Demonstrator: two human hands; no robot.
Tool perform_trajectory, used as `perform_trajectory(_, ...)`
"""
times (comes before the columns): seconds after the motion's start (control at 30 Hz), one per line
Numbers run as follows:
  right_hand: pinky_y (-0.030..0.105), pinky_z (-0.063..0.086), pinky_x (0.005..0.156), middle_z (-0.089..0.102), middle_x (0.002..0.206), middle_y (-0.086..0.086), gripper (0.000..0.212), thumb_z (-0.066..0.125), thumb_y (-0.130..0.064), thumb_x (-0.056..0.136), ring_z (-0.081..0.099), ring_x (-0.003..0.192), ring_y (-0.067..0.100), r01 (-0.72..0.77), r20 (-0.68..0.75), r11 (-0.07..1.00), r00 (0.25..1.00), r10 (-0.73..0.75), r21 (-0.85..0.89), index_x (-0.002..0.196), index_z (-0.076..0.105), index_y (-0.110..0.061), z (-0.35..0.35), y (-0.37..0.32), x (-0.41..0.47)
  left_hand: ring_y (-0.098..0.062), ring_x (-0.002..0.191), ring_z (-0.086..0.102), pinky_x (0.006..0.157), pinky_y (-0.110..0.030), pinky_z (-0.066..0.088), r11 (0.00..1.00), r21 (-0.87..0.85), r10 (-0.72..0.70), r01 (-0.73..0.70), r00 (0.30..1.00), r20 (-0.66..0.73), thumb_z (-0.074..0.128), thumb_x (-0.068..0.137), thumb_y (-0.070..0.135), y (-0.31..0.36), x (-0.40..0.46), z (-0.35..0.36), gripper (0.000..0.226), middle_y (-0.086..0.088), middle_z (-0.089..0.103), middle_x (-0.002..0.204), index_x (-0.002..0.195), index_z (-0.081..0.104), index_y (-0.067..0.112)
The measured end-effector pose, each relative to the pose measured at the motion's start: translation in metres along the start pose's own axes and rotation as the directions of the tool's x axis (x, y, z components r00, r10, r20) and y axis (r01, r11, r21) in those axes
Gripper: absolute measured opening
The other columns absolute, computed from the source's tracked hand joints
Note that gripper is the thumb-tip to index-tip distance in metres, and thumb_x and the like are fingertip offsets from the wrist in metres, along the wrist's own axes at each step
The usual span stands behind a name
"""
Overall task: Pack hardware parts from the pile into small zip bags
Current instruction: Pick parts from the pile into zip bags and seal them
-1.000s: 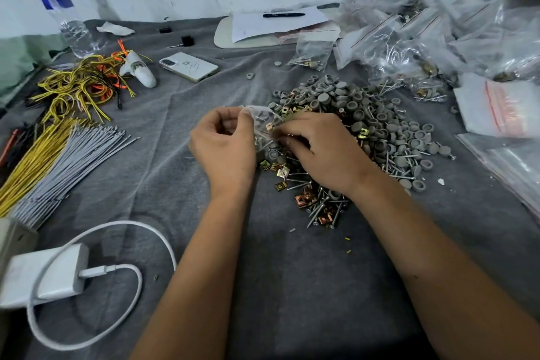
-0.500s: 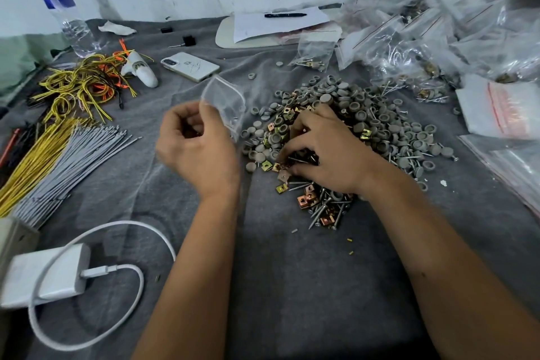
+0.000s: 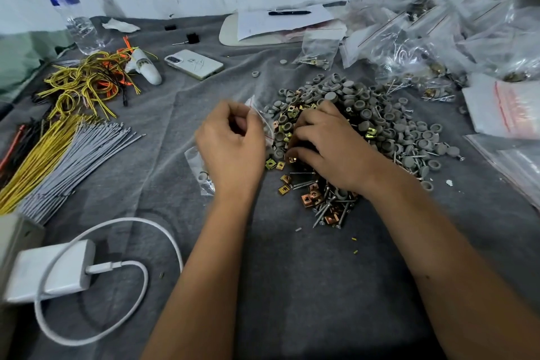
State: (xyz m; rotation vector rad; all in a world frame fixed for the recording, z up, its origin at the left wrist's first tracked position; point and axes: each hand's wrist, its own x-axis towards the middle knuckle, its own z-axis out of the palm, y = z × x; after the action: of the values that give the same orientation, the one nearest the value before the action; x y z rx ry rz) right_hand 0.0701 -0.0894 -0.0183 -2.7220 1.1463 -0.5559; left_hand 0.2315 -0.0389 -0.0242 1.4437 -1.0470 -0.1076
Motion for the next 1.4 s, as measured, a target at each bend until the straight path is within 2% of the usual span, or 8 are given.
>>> perform_trajectory(0.1,0.041,0.04,0.103,0.058,0.109,-0.004,0.021,0.072,-0.031,0.092,0.039,0.112,0.019,0.015,-0.036,0.997,0.999,-0.012,0.072,0.107,0.073,-0.017,-0.001,0.001,-0.002,-0.001,0.058,0.053,0.06,-0.019,0.042,0.993,-0.077,-0.09,0.09,0.996,-0.002,0.064,0.085,0.017,0.0,0.001,0.002,0.017,0.013,0.058,0.061,0.072,0.062,0.027)
perform_trajectory(0.23,0.043,0.041,0.102,0.058,0.111,-0.003,0.022,0.078,-0.035,0.088,0.039,0.115,0.022,0.04,-0.041,0.997,0.998,-0.038,0.06,0.107,0.076,-0.024,0.001,-0.006,-0.003,-0.003,0.06,0.053,0.063,-0.027,0.047,0.983,-0.103,-0.158,0.153,0.986,-0.044,0.066,0.087,0.012,-0.001,0.003,0.002,0.02,0.012,0.06,0.064,0.072,0.063,0.024)
perform_trajectory(0.43,0.046,0.038,0.105,0.048,0.125,0.002,0.041,0.069,-0.057,0.087,0.032,0.125,0.025,-0.002,0.006,0.978,1.0,0.003,-0.208,0.112,0.073,-0.024,0.009,-0.026,-0.002,-0.003,0.059,0.053,0.063,-0.026,0.046,0.979,-0.104,-0.182,0.178,0.983,-0.03,0.066,0.086,0.011,-0.002,0.004,0.004,0.017,0.011,0.06,0.063,0.073,0.065,0.021)
perform_trajectory(0.73,0.048,0.03,0.103,0.028,0.112,-0.003,0.042,0.061,-0.057,0.094,0.027,0.124,0.024,-0.002,0.158,0.982,0.987,0.032,-0.188,0.107,0.068,-0.018,0.005,-0.025,-0.004,-0.005,0.06,0.054,0.062,-0.027,0.046,0.974,-0.109,-0.199,0.196,0.98,-0.018,0.066,0.085,0.013,-0.005,0.004,0.005,0.016,0.009,0.062,0.064,0.072,0.067,0.021)
perform_trajectory(1.03,0.049,0.034,0.1,0.039,0.127,0.007,0.039,0.054,-0.047,0.099,0.032,0.122,0.028,0.053,0.122,0.965,0.992,-0.022,-0.258,0.114,0.063,-0.012,0.013,-0.03,-0.007,-0.005,0.061,0.054,0.063,-0.028,0.046,0.972,-0.114,-0.206,0.204,0.979,-0.003,0.065,0.086,0.011,-0.005,0.003,0.005,0.012,0.008,0.063,0.066,0.075,0.069,0.016)
perform_trajectory(1.2,0.043,0.037,0.102,0.054,0.119,0.001,0.029,0.053,-0.044,0.101,0.039,0.118,0.023,0.069,-0.004,0.994,0.998,-0.07,-0.084,0.111,0.06,-0.018,0.009,-0.035,-0.002,-0.006,0.063,0.056,0.065,-0.03,0.049,0.973,-0.093,-0.213,0.21,0.977,-0.016,0.066,0.086,0.014,-0.004,0.002,0.004,0.01,0.005,0.065,0.068,0.078,0.071,0.013)
perform_trajectory(1.3,0.037,0.04,0.086,0.059,0.091,-0.004,0.013,0.054,-0.028,0.104,0.051,0.093,0.019,0.035,-0.114,0.985,0.993,-0.016,0.168,0.096,0.058,-0.019,0.002,-0.036,-0.002,-0.008,0.064,0.056,0.066,-0.03,0.049,0.974,-0.104,-0.204,0.202,0.979,-0.004,0.066,0.086,0.013,-0.004,0.003,0.005,0.009,0.005,0.065,0.069,0.079,0.071,0.013)
perform_trajectory(1.4,0.036,0.041,0.078,0.057,0.083,-0.002,0.017,0.054,-0.024,0.105,0.053,0.081,0.021,-0.02,-0.131,0.982,0.99,0.046,0.19,0.095,0.061,-0.012,0.001,-0.03,-0.004,-0.007,0.063,0.056,0.064,-0.031,0.049,0.971,-0.12,-0.209,0.209,0.978,0.008,0.066,0.085,0.015,-0.006,0.003,0.006,0.008,0.008,0.064,0.067,0.078,0.071,0.014)
